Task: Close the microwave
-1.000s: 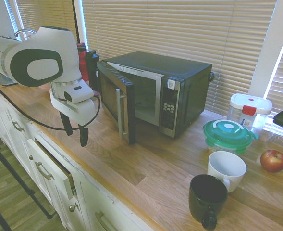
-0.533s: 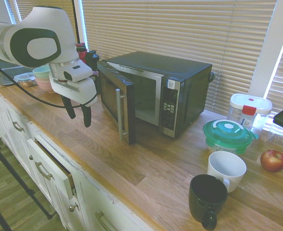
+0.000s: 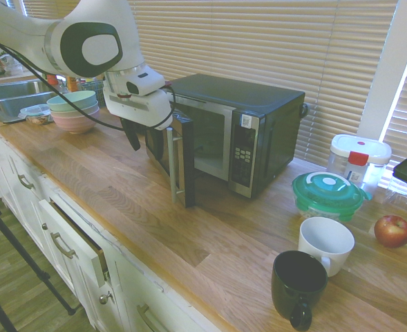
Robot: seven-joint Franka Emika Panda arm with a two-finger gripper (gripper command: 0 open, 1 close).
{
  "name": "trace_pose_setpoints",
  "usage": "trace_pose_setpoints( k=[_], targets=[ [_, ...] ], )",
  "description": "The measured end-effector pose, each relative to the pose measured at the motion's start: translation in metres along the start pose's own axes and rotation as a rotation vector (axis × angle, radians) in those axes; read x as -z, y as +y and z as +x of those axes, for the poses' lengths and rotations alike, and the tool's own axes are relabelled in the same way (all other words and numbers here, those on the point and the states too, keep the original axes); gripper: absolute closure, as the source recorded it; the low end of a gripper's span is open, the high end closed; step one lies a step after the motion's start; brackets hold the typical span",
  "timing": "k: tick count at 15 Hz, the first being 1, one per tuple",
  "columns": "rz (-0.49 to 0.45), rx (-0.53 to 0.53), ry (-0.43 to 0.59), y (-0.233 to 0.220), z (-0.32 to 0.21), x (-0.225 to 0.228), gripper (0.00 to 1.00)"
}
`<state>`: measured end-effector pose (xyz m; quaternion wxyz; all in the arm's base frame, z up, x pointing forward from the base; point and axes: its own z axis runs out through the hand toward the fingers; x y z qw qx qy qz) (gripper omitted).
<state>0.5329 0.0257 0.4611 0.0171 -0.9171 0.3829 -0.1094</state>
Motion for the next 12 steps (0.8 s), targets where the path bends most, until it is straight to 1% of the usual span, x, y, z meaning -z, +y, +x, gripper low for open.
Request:
trace_pose_setpoints(
  k=[3,6,9,11,12],
  targets=[
    [0.018,0.008,0.027,-0.012,0.021,0.009,0.0],
    [0.024,0.011,0.039,-0.027,0.059,0.004,0.0],
    [0.019,0.019,0.04,-0.049,0.106,-0.011,0.0],
    [0.01,0.034,0.033,-0.067,0.122,-0.012,0.0],
    [-0.013,0.039,0.013,-0.073,0.124,-0.012,0.0]
  ],
)
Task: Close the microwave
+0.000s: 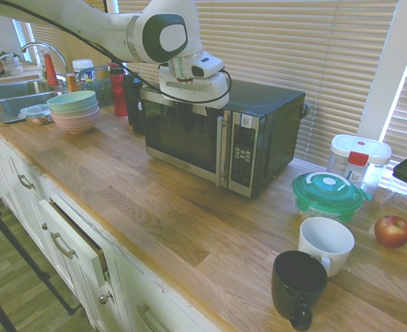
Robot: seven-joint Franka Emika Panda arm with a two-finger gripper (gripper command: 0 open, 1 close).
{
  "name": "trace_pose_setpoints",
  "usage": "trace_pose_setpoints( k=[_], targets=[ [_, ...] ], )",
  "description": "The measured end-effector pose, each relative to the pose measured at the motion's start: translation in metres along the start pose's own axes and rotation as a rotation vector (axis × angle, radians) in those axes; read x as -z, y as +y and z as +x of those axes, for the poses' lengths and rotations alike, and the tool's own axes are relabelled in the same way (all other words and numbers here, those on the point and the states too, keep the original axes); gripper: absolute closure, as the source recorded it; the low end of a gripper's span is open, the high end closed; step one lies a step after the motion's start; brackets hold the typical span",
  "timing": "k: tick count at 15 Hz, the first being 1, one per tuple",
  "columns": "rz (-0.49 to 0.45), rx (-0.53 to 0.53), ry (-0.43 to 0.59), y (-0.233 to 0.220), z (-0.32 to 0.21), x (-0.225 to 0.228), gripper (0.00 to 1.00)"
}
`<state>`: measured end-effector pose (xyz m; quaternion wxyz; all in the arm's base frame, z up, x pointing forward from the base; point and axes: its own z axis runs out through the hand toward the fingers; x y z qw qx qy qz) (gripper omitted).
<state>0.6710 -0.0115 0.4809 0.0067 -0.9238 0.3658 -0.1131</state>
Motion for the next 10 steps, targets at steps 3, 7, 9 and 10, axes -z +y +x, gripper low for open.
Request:
trace_pose_setpoints(
  k=[3,7,9,10],
  targets=[
    [-0.012,0.004,-0.015,-0.012,0.004,0.004,0.0],
    [0.003,0.031,-0.016,-0.018,-0.012,-0.012,0.0],
    [0.006,0.037,-0.033,-0.008,-0.028,-0.04,0.0],
    [0.005,0.041,-0.04,0.0,-0.036,-0.054,0.0]
  ],
)
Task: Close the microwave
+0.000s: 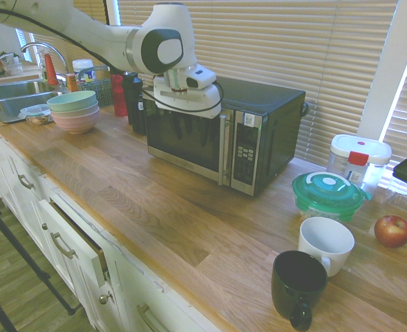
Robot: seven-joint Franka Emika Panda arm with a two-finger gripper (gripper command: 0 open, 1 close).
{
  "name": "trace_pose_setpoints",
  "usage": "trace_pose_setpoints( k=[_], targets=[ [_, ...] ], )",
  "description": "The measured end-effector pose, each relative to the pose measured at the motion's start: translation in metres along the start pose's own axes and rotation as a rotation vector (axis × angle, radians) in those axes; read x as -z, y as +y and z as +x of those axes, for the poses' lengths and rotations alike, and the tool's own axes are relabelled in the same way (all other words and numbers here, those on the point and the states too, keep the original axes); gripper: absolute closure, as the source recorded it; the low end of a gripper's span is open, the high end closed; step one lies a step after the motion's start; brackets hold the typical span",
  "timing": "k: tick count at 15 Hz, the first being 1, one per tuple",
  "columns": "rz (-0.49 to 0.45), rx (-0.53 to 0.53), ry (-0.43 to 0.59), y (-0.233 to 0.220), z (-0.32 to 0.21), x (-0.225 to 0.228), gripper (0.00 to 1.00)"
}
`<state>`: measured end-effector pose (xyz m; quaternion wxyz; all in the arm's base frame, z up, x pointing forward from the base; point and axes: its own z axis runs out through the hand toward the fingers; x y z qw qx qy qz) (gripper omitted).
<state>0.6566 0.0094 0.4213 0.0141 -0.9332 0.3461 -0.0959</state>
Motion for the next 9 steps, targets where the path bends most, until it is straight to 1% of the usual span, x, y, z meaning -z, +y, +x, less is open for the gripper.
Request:
trace_pose_setpoints(
  k=[2,9],
  targets=[
    [0.013,0.007,0.003,0.015,-0.015,-0.002,0.0],
    [0.015,0.037,-0.004,0.082,-0.101,-0.019,0.0]
  ],
)
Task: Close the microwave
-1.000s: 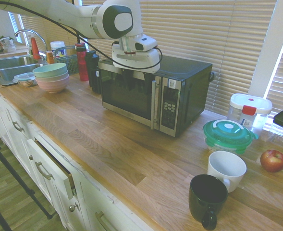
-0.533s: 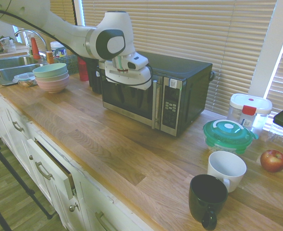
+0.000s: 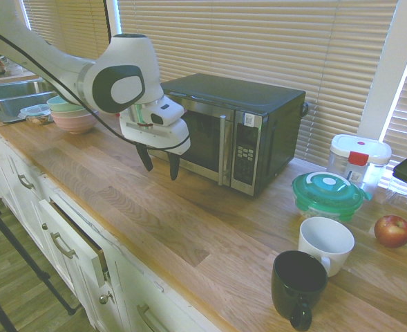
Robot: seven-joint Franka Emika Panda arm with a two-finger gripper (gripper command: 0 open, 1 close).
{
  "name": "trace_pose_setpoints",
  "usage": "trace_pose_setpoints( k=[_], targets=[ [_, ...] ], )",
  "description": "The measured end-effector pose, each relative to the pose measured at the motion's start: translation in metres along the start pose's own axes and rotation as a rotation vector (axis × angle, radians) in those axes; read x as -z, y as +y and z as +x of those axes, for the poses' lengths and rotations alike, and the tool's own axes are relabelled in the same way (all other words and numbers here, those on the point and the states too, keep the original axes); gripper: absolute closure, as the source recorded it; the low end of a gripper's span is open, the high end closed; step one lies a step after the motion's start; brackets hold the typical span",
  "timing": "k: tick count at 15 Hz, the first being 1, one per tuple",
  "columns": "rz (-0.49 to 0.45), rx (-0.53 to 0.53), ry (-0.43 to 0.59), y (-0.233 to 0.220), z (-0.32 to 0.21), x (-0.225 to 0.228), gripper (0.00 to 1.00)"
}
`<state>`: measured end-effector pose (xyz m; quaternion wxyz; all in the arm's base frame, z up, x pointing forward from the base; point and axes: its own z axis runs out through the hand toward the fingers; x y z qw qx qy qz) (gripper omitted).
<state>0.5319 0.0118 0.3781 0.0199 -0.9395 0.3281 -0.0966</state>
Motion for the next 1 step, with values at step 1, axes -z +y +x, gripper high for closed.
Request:
trace_pose_setpoints(
  k=[1],
  targets=[
    [0.002,0.006,0.0,0.0085,-0.0148,-0.0012,0.0]
  ],
)
